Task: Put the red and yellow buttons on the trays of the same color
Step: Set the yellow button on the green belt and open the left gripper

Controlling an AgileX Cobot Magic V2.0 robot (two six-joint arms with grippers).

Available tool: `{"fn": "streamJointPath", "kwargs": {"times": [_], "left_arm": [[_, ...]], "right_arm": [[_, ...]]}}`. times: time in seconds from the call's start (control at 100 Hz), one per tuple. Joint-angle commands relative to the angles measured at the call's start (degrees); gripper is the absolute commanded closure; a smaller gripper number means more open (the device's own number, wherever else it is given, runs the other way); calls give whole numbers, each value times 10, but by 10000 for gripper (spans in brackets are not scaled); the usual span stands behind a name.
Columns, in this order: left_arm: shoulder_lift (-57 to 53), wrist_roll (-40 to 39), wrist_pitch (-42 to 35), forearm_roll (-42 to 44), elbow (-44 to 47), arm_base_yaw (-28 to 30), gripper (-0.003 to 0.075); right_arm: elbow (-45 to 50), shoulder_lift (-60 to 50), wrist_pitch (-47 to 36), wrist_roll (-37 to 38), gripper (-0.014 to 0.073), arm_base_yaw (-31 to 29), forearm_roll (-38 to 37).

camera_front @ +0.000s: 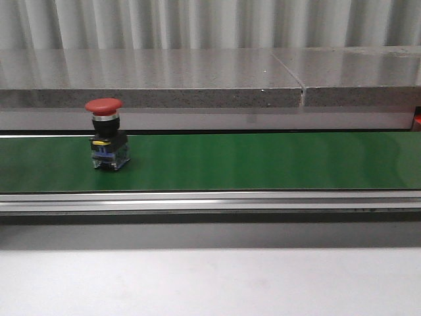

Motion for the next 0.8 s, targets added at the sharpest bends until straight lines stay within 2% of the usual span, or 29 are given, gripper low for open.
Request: {"fn": "streamJointPath", "kwargs": {"times": [0.0,0.22,0.27,0.37,0.44,0.69,0.79], "left_arm": [[1,-8,-6,-6,-25,-5,489],[25,-8,20,-1,-56,-10,470],[25,-8,18,-4,-58,-10,425],[24,4,15,-25,-63,-10,266],[18,5,3,-31,-63,-12,200],[-33,13,-34,-26,-60,-55,199],[-68,16,-57,-26,-47,-84,265]], "right_arm": [[-3,-9,-47,0,650,-3,1],[-3,-9,-47,0,650,-3,1],[-3,-9,-47,0,650,-3,1],[-3,-9,-47,0,650,-3,1],[-3,-9,-47,0,650,-3,1],[-3,-9,-47,0,650,-3,1],[-3,-9,-47,0,650,-3,1]]}}
